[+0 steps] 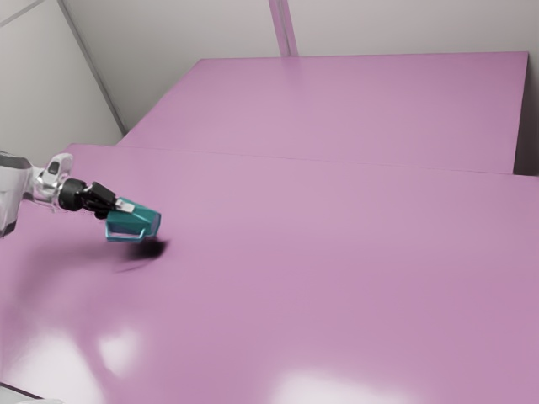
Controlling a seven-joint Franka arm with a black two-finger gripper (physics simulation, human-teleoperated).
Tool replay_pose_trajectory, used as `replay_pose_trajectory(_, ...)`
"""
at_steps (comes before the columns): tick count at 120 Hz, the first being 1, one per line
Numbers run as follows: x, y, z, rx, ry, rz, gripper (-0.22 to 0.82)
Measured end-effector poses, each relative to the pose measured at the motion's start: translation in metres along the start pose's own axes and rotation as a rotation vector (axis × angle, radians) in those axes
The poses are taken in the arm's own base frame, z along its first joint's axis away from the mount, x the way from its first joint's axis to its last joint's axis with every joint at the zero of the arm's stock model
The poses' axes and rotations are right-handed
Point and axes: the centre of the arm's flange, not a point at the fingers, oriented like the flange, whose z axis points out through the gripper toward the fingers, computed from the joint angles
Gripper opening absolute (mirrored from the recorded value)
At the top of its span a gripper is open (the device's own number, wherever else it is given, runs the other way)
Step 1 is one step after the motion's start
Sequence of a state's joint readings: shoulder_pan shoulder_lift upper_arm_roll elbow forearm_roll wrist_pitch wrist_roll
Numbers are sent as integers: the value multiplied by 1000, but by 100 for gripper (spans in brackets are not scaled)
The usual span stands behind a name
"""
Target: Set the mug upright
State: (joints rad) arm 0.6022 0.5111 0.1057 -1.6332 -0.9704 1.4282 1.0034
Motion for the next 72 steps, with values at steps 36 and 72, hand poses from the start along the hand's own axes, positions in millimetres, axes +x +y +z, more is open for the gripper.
replay_pose_trajectory(36,68,99,27,535,-361,235,-17)
replay_pose_trajectory(72,79,65,78,999,-473,308,-17)
